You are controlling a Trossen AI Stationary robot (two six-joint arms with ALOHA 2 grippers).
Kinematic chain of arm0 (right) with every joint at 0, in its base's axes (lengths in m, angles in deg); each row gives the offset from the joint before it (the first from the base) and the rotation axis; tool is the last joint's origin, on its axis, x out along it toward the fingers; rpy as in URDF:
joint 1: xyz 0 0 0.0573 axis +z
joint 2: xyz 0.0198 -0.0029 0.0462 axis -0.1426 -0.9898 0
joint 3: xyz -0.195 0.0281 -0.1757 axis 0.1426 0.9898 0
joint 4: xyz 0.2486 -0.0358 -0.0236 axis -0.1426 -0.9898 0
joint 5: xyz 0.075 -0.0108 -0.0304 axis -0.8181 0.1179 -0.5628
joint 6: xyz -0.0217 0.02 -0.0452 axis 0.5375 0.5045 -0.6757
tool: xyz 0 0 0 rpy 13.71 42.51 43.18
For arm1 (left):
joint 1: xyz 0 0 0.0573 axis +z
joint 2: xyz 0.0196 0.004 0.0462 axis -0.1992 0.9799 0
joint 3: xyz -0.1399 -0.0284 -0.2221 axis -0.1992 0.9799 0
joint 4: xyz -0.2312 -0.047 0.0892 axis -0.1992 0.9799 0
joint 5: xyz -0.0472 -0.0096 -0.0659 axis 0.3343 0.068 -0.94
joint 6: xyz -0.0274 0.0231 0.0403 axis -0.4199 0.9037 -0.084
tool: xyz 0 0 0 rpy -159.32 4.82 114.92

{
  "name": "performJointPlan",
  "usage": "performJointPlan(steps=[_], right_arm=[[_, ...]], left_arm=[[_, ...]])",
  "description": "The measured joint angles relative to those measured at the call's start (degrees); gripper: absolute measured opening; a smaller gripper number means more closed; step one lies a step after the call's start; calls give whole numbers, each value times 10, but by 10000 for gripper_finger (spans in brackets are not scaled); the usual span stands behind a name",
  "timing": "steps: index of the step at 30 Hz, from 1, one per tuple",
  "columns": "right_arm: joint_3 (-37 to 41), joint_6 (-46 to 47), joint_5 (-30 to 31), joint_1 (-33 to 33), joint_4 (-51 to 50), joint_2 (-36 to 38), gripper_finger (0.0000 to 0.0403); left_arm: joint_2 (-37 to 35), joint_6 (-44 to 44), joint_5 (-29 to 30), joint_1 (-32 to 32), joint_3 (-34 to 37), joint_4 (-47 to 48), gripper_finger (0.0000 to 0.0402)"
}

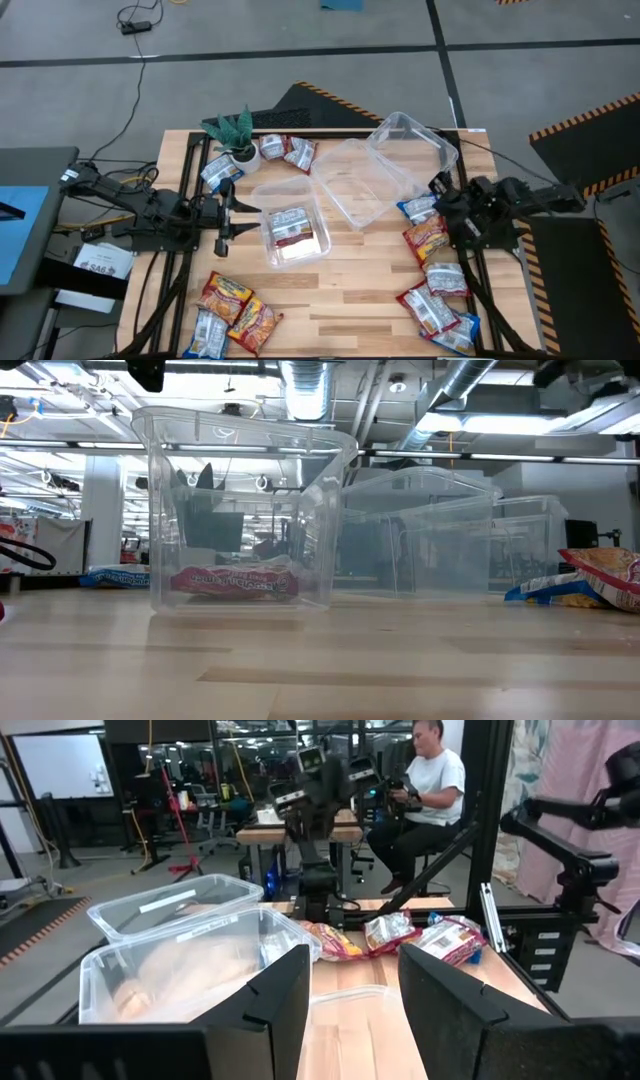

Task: Sort Maruchan noodles
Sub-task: Put the red noodle pack into the bottom bin

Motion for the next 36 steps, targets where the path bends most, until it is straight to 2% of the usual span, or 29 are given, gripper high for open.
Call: performJointPlan(steps=[3, 7, 12, 17, 23, 28, 32, 36], right_arm=[[-59, -23, 0, 24, -63, -56, 35], [-176, -18, 13, 55, -307, -124, 35], [-322, 114, 103, 93, -626, -233, 35], [-413, 226, 106, 131, -848, -362, 35], [-421, 222, 100, 150, -917, -482, 35], [-421, 224, 42, 136, -987, -561, 35], [-421, 232, 42, 125, -1041, -591, 47], [-406, 230, 45, 101, -1036, -581, 90]], left_arm=[[0, -2, 0, 0, 0, 9, 144], [0, -23, 0, 0, 0, 25, 144], [0, -41, 0, 0, 0, 32, 144], [0, -49, 0, 0, 0, 33, 144], [0, -36, 0, 0, 0, 32, 144], [0, -24, 15, 0, 0, 31, 144], [0, -24, 14, 0, 0, 31, 144], [0, -25, 14, 0, 0, 32, 144]])
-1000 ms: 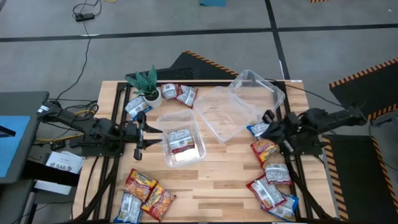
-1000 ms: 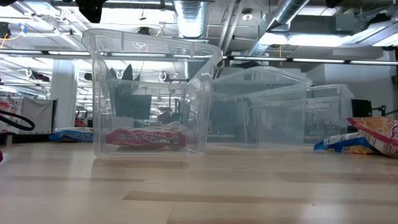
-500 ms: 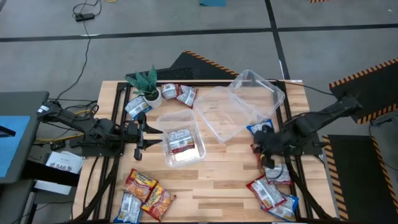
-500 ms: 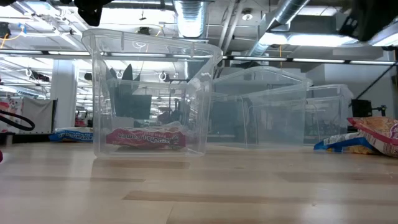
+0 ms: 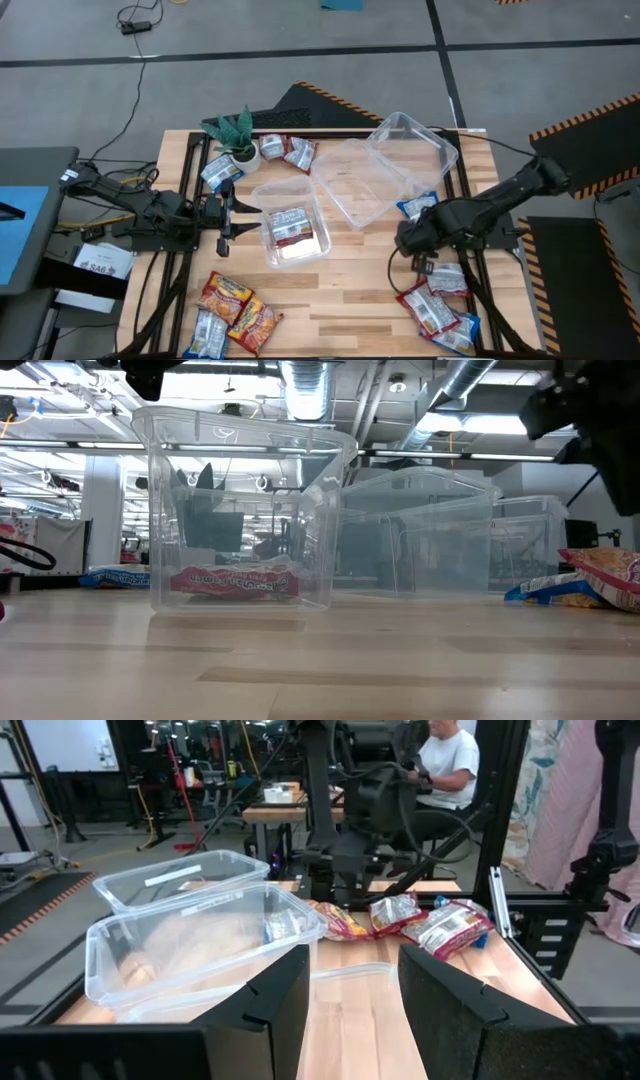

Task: Sort Maruchan noodles
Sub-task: Put the red noodle pack into the bottom bin

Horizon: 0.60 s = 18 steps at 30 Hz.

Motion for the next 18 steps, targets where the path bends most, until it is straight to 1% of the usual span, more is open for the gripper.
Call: performJointPlan(steps=[4, 7, 10, 13, 18], right_arm=[[38, 0, 27, -23, -5, 35, 156], [67, -2, 62, -38, 4, 58, 208], [89, -5, 92, -50, 19, 76, 245], [101, -14, 94, -58, 31, 80, 259], [119, -33, 105, -77, 60, 80, 259]], left_arm=[[0, -2, 0, 0, 0, 3, 144], [0, -3, 0, 0, 0, 3, 144], [0, -2, 0, 0, 0, 3, 144], [0, -3, 0, 0, 0, 5, 144], [0, -21, -1, 0, 0, 16, 144]])
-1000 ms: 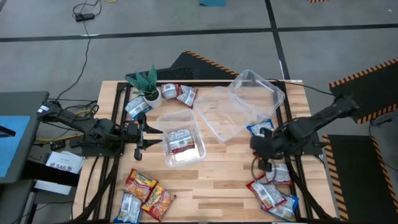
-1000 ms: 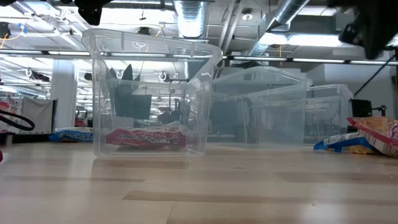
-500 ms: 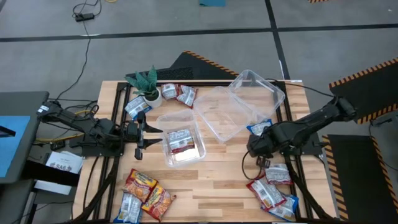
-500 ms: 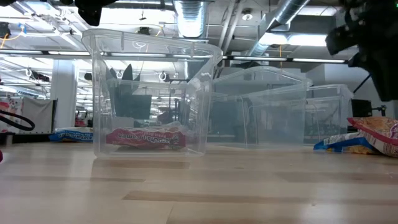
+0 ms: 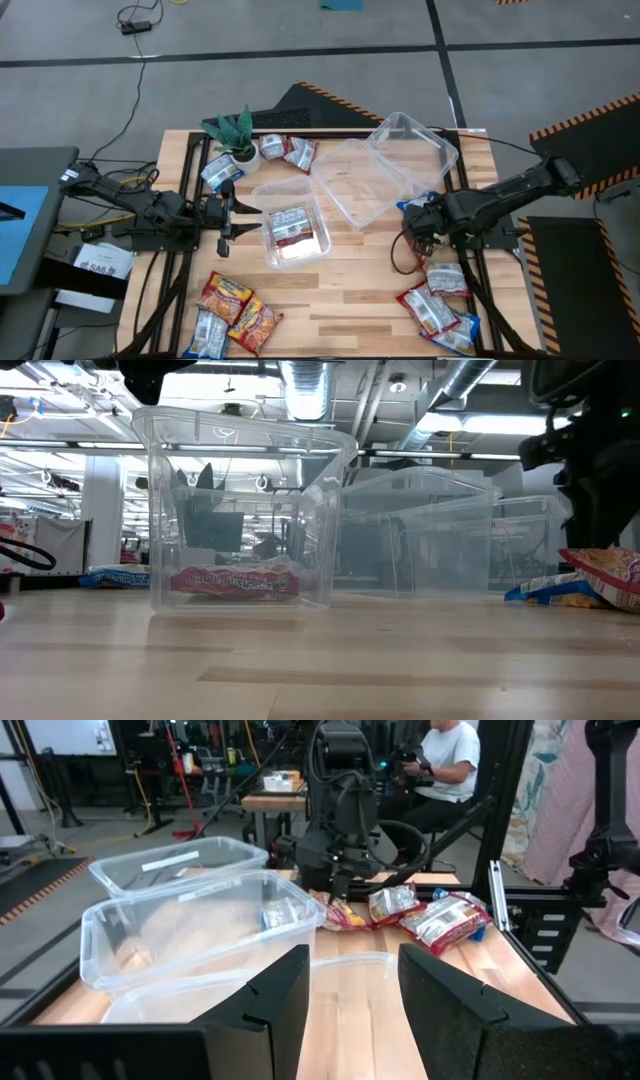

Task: Sort Maruchan noodles
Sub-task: Put the red noodle pack into the bottom bin

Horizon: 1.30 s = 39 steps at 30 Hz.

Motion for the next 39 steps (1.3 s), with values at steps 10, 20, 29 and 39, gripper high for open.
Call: performJointPlan(steps=[10, 20, 29, 39], right_arm=[[14, -2, 12, -14, 12, 0, 259], [14, -30, 0, -12, 11, 0, 259], [14, -73, -1, -13, 10, -71, 259], [13, -79, -19, -12, 8, -112, 132]], left_arm=[[0, -2, 0, 0, 0, -2, 144], [0, -1, 0, 0, 0, -2, 144], [0, -1, 0, 0, 0, -1, 144], [0, 0, -1, 0, 0, 0, 144]])
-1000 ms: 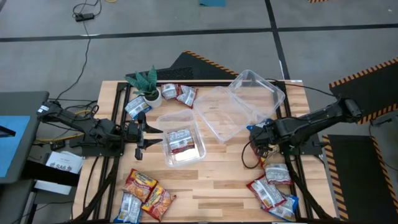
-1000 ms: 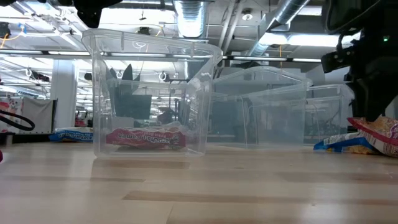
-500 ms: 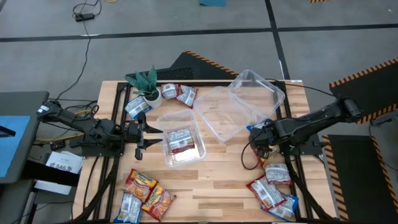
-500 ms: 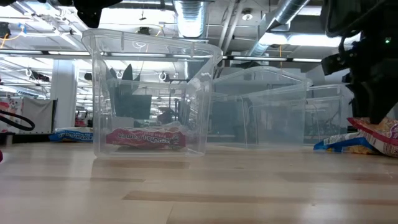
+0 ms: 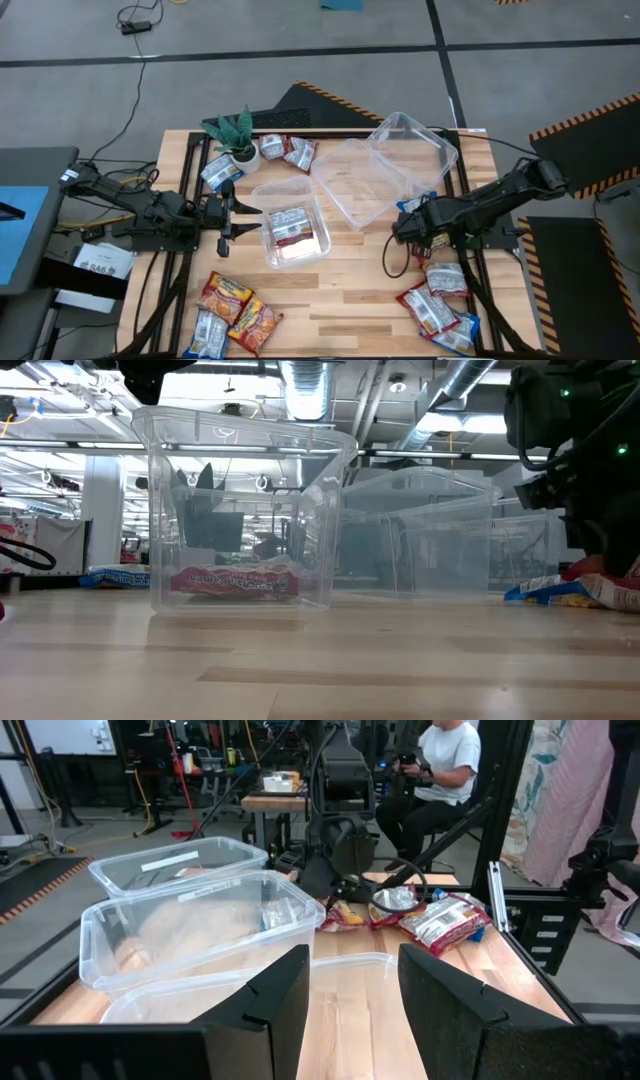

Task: Sort Maruchan noodles
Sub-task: Put the red noodle pack into the bottom bin

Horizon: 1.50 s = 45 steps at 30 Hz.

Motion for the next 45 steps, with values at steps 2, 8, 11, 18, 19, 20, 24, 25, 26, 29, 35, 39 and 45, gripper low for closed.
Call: performJointPlan(steps=[2, 8, 11, 18, 19, 20, 24, 25, 26, 29, 35, 39, 45], right_arm=[[-4, 0, -12, 3, -5, 3, 64], [-62, 6, -35, 20, -55, 42, 9], [-114, 6, -44, 31, -80, 68, 7], [-257, -1, -65, 73, -34, 90, 6], [-274, -11, -66, 80, -5, 86, 6], [-288, -28, -66, 86, 30, 82, 6], [-318, -140, -58, 97, 204, 49, 6], [-319, -173, -57, 94, 251, 37, 6], [-319, -207, -56, 90, 297, 25, 6], [-319, -301, -24, 71, 432, -19, 6], [-319, -414, 18, 22, 634, -108, 6], [-318, -414, 18, -11, 699, -157, 7], [-318, -375, 18, -38, 707, -191, 12]], left_arm=[[0, 0, 0, 0, 0, 0, 144], [0, 0, 0, 0, 0, 0, 144], [0, 0, 0, 0, 0, 0, 144], [0, 0, 0, 0, 0, -2, 144], [0, -1, 0, 0, 0, -2, 144], [0, -1, 0, 0, 0, -2, 144], [0, -1, 1, 0, 0, -3, 144], [0, -1, 1, 0, 0, -4, 144], [0, -1, 1, 0, 0, -5, 144], [0, -2, 2, 0, 0, -5, 144], [0, 1, 2, 0, 0, -4, 144], [0, 7, 3, 0, 0, -4, 144], [0, 7, 4, 0, 0, -3, 144]])
